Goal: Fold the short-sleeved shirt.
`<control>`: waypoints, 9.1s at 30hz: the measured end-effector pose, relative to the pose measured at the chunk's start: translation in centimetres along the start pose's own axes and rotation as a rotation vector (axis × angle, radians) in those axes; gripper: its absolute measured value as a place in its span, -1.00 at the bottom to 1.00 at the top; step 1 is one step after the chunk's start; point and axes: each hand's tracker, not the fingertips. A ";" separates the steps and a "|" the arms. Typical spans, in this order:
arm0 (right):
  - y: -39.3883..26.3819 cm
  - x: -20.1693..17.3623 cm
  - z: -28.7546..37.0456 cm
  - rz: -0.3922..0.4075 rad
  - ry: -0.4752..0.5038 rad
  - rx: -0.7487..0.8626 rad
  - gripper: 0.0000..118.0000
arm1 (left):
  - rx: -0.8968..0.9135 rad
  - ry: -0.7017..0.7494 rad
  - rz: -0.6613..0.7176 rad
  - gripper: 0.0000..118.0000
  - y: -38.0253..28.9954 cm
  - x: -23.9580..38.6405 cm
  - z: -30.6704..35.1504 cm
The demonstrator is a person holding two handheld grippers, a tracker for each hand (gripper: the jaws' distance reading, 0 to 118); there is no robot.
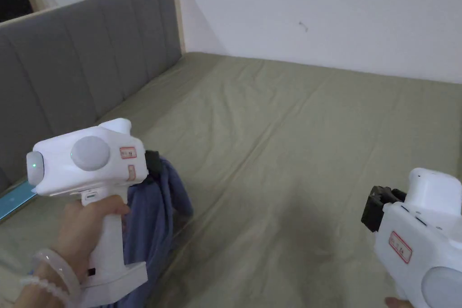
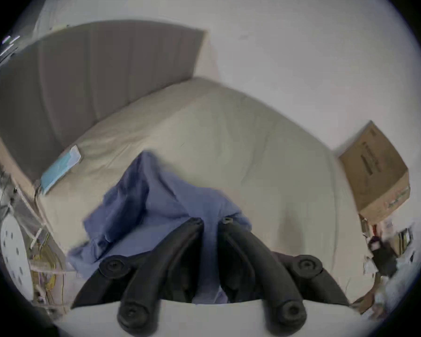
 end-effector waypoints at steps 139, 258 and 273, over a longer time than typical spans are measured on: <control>26.9 28.9 4.6 -0.133 -0.481 -0.023 -0.94 | 0.355 -0.047 -0.303 -0.87 18.2 21.0 5.9; -4.6 24.6 -2.6 -0.216 -0.238 -0.480 -0.92 | -0.225 -0.103 -0.365 0.93 -1.1 11.9 -22.8; -5.8 25.5 -2.5 -0.291 -0.245 -0.506 -0.92 | -0.316 0.014 -0.367 -0.97 -2.0 11.3 -28.2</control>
